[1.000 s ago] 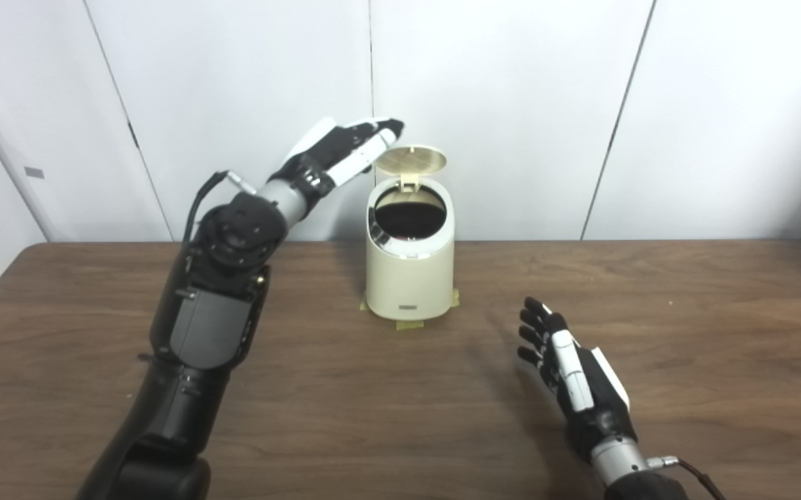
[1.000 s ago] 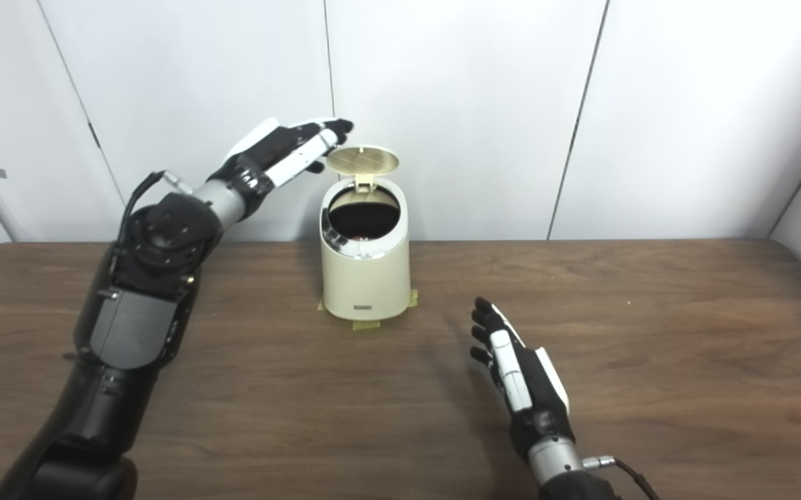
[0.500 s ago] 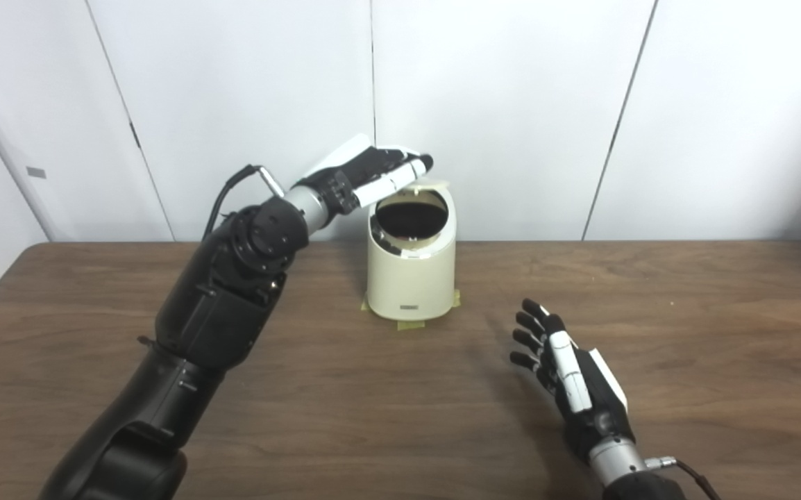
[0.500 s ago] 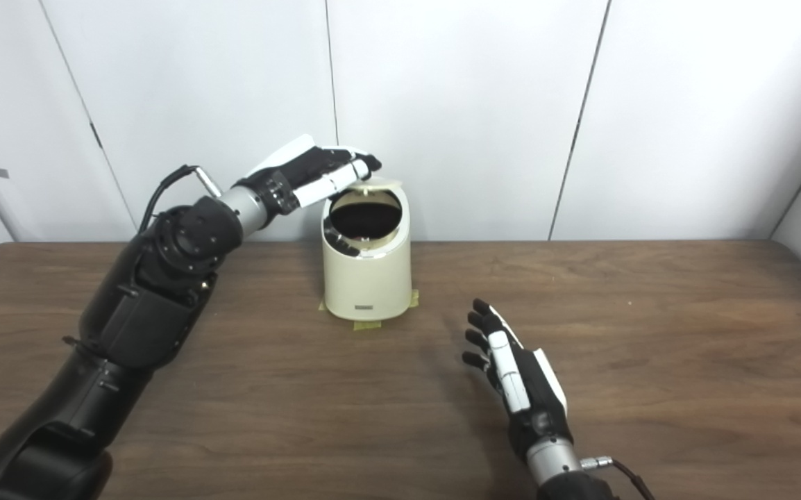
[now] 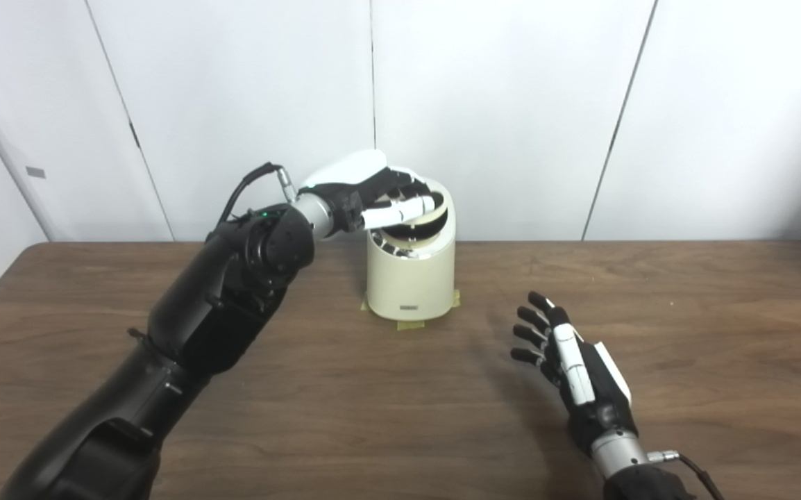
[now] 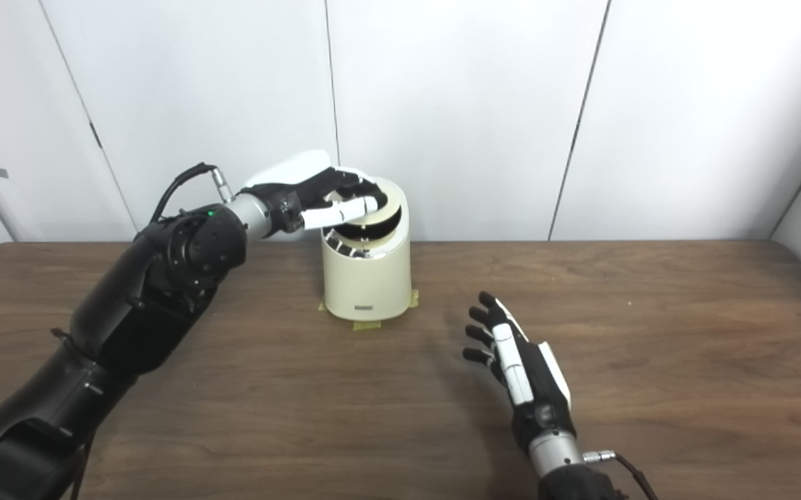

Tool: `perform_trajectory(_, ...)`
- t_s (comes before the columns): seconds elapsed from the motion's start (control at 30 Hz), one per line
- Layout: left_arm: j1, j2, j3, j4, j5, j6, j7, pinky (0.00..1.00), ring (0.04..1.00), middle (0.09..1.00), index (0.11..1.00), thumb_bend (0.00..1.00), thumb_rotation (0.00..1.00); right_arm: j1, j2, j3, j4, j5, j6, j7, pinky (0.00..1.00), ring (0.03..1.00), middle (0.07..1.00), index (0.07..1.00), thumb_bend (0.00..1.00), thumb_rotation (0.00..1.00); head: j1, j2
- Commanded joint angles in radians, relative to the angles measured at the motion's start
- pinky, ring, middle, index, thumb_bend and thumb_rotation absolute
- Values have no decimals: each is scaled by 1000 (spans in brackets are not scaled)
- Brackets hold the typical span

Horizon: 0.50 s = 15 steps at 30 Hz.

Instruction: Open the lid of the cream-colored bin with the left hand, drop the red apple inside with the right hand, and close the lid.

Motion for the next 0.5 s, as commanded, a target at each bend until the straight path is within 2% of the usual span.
perform_trajectory(0.0,-62,22,-1,-36,45,6,-10,823,879,868,847,516,1000,-34,-3,1,-19,3,-30,-4,741,852,886,922,558,1000,1,1)
perform_trajectory(0.3,-63,47,-41,-21,158,-101,-12,743,821,812,835,564,1000,-36,-5,1,-31,13,-18,-1,713,829,860,925,530,1000,-3,5)
perform_trajectory(0.47,-56,45,-51,-22,213,-123,-22,719,801,799,830,569,1000,-37,-5,1,-35,15,-12,0,702,809,834,918,513,1000,-4,8)
